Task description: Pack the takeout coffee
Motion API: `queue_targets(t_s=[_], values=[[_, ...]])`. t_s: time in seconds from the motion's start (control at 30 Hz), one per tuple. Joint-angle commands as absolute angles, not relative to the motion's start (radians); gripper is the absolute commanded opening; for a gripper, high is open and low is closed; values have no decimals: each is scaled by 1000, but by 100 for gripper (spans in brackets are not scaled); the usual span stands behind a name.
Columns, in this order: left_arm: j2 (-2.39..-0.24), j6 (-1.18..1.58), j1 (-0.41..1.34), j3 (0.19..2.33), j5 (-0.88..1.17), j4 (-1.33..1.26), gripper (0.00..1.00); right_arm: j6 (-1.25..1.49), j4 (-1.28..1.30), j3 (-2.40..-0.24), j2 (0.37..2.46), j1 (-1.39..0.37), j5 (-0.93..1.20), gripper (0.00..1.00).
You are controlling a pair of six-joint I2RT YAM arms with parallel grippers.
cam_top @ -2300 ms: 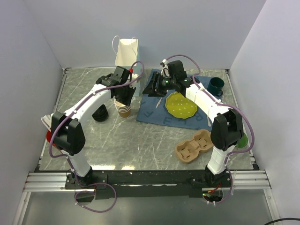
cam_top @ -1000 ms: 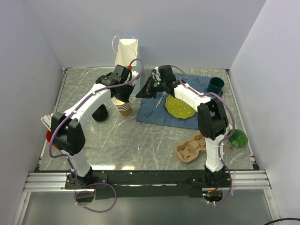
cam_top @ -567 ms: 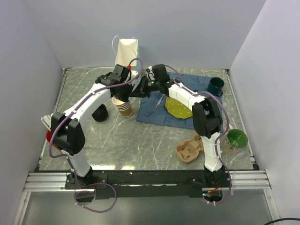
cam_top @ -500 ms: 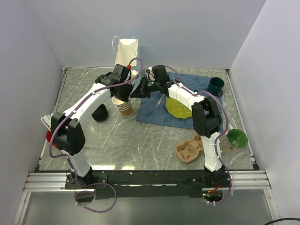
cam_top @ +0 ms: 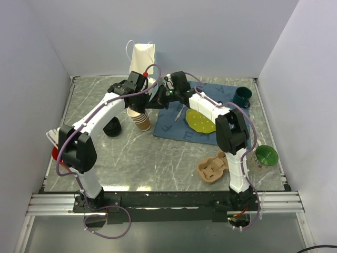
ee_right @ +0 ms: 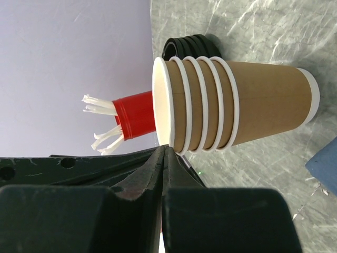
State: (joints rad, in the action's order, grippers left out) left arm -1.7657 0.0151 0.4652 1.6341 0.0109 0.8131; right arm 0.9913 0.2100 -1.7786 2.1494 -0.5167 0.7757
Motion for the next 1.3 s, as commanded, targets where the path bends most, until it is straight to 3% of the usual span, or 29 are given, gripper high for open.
queue_targets(t_s=[0.0,0.87,0.97,1.13,1.27], values=[[-1763,20,463,1686,15,787,1,999,209,-1819,2172,-525,781,4],[-1761,25,463,1689,14,776,1,1005,252,-1832,2201,-543,764,3],[-1763,18,463,1678,6,773,1,1008,245,-1825,2189,-541,759,5],[-1772,14,463,1680,5,770,1,1025,241,-1833,2177,-541,752,16],[-1775,11,463,1675,3,769,1,1025,255,-1839,2168,-535,736,16]])
